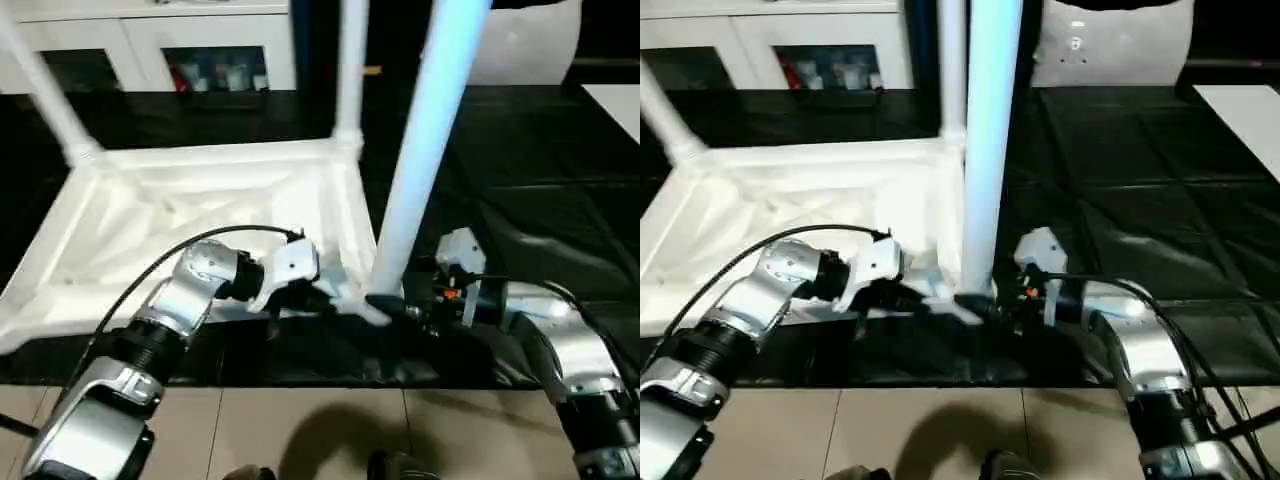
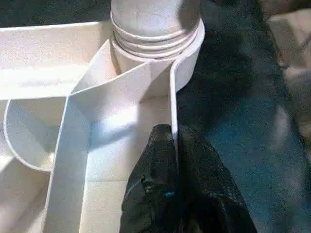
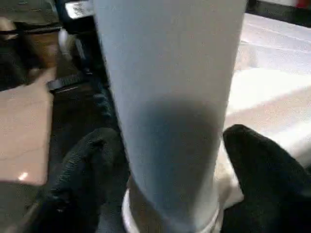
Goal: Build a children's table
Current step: Rotate leg to tighten
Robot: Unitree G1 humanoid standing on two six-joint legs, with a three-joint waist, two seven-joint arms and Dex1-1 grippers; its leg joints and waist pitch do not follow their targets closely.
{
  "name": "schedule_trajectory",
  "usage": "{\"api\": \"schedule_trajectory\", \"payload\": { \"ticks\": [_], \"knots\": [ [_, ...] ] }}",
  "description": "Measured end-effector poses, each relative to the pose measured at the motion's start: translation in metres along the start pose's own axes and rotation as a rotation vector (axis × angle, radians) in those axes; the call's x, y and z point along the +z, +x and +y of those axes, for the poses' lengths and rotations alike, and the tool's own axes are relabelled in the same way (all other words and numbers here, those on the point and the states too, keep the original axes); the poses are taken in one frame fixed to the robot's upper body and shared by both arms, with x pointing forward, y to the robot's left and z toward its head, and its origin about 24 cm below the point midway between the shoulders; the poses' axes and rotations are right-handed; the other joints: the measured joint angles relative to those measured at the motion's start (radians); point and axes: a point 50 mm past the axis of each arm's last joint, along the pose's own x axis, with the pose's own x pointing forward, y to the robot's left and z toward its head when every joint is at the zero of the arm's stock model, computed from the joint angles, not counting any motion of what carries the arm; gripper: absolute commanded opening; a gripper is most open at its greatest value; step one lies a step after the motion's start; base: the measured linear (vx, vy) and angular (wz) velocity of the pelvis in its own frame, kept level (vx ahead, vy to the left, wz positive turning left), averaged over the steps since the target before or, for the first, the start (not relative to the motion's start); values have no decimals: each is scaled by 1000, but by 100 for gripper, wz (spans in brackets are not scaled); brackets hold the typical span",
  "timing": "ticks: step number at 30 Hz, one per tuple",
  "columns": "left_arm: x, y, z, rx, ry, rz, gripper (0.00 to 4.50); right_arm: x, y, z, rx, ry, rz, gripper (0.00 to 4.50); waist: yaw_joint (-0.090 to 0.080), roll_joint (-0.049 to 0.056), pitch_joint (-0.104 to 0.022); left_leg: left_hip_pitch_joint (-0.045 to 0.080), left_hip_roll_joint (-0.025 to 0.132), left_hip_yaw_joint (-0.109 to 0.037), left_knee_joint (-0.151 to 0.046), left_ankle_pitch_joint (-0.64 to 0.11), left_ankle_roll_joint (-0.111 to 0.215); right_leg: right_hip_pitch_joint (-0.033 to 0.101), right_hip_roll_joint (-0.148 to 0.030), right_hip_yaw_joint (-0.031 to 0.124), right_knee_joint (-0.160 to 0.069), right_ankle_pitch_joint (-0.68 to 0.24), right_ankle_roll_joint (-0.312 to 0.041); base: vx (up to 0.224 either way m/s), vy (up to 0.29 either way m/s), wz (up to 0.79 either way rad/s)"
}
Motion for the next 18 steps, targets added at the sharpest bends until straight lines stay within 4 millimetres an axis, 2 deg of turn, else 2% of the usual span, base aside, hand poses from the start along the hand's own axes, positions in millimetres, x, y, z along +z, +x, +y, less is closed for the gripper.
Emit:
{"api": "schedule_trajectory", "payload": {
  "ticks": [3,7,18],
  "knots": [
    [0,-2,-4,-49,28,15,0,0,1,0,79,3,24,327,15,-3,0,3,0,1,0,0,-1,0,0,1,3,0,0,0,0,0],
    [1,-2,-6,-85,38,23,0,-2,1,4,154,12,34,287,25,-6,0,6,0,3,0,-1,-2,0,0,4,4,0,0,0,0,0],
    [-1,-9,-11,-128,55,44,0,-2,0,8,265,38,61,202,32,-14,0,7,0,5,-1,0,-1,0,1,6,4,-1,1,0,0,0]
  ]
}}
